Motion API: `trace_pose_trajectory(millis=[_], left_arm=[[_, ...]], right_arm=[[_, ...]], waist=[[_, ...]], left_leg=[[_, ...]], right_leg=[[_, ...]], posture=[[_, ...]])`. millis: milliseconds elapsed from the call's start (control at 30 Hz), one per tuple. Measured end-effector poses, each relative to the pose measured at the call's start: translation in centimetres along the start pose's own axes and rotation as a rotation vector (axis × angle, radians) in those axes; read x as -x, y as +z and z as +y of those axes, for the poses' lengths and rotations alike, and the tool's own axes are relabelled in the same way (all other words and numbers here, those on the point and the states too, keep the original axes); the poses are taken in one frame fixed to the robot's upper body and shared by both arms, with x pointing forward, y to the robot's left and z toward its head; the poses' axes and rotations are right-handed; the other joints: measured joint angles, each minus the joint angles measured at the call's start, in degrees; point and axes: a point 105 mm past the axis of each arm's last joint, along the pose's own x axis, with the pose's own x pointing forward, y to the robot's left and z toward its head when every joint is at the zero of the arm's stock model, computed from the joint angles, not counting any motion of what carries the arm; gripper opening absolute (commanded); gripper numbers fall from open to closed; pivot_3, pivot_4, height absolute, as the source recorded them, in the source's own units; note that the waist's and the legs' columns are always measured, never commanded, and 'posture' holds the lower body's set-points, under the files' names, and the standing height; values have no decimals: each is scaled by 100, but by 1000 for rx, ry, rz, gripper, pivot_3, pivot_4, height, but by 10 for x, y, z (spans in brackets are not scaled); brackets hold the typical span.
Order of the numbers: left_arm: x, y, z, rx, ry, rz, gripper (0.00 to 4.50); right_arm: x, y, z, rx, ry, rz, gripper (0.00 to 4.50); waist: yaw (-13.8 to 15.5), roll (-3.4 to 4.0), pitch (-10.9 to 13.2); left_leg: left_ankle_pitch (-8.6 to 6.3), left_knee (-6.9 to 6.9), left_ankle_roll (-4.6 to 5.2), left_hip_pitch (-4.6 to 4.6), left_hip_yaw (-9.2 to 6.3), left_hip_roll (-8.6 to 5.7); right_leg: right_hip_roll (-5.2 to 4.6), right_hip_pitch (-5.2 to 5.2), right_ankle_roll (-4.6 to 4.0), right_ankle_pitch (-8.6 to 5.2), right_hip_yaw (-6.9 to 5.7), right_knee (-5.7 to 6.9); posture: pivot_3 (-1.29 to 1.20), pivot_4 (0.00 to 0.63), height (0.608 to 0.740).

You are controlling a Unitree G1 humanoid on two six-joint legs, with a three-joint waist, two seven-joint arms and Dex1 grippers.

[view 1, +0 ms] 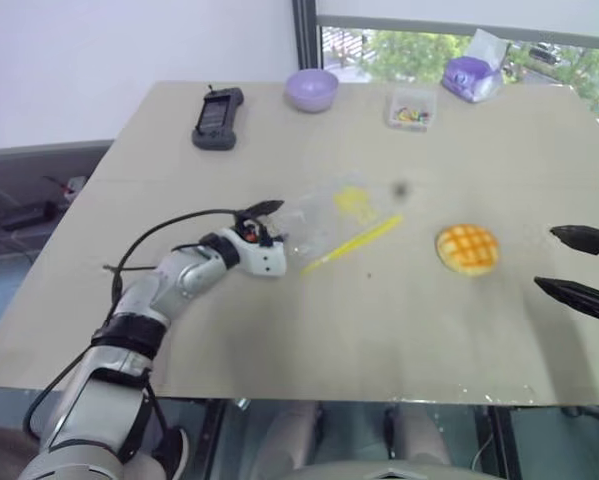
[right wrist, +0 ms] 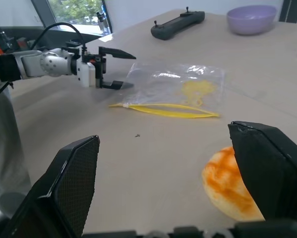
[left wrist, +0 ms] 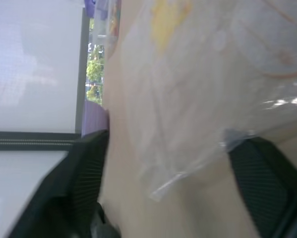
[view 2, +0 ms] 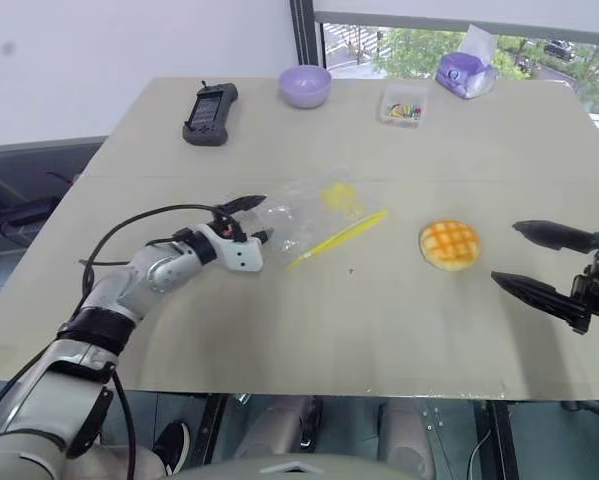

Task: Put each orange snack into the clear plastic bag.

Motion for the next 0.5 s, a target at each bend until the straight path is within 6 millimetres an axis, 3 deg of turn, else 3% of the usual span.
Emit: trace_pose_trajectory(millis=[67,467,500], left_arm=[[-6,2,-5,0,-2,4,1820],[-9,3,-5,-39,26,10,1820],[-9,2,-6,-36,26,14,1573]], right_arm=[[-1,0,-1,4,-2,-2,4500],[-3,-2,-4,10,-21,-16,4500],[-4,-1,-4,13,-23,-17,4500]], waist=[[8,0,0],[16,19,-23],[13,22,-26]], left_leg=[[0,1,0,-1,-1,-1],[1,2,1,1,-6,-4],[1,2,0,2,-5,-3]], right_leg=[[-1,0,0,0,0,1],[-3,2,1,1,-2,5],[-3,2,1,1,-1,5]], posture=[[0,150,740],[0,150,740],[0,150,740]])
